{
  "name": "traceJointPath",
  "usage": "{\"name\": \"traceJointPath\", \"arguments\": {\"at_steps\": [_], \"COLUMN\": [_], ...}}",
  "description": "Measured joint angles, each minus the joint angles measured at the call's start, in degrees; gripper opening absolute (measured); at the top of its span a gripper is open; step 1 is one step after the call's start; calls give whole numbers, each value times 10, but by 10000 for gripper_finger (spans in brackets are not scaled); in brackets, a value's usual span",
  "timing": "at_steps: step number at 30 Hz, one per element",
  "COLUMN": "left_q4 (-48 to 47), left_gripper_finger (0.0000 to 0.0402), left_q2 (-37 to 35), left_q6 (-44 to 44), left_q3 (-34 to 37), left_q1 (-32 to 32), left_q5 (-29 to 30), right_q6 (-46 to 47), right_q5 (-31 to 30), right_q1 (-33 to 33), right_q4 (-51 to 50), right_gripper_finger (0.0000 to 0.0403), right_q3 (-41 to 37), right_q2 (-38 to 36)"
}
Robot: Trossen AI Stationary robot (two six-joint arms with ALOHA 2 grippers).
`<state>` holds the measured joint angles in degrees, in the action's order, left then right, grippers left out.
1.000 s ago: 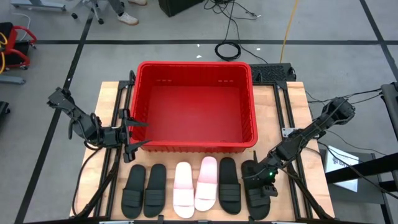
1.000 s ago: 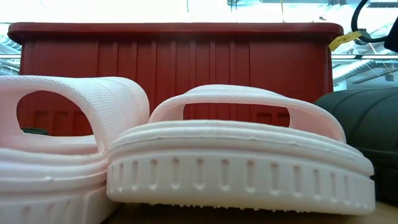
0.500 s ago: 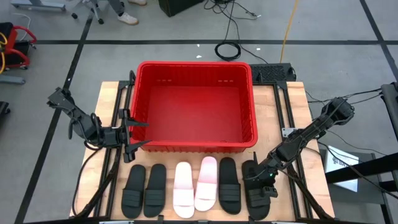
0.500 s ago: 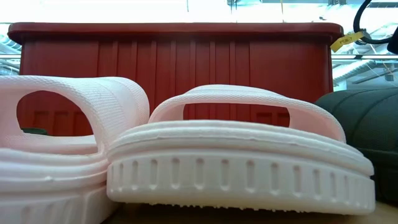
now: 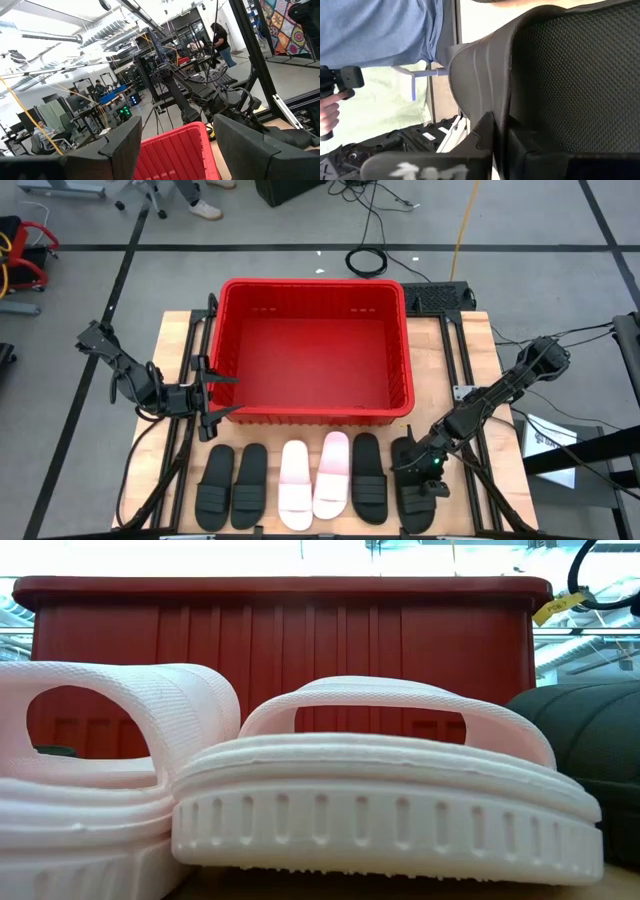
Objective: Pick and place slides into bin
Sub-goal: Put the black slide into the red container
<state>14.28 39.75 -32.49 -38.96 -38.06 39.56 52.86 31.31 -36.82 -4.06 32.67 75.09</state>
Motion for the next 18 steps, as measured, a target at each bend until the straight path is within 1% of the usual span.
{"name": "traceJointPath", "arguments": {"at_steps": [6,12,18], "left_q4": [0,0,0], "left_gripper_finger": [253,253,253], "left_q2": [0,0,0], "left_q6": [0,0,-1], "left_q3": [0,0,0], "left_q1": [0,0,0], "left_q5": [0,0,0], "right_q6": [-1,0,-7], "right_q5": [5,7,24], "right_q1": [0,0,1], "right_q4": [35,37,51], "right_gripper_finger": [7,5,5], "right_q3": [0,0,0], "right_q2": [-1,-7,-7]}}
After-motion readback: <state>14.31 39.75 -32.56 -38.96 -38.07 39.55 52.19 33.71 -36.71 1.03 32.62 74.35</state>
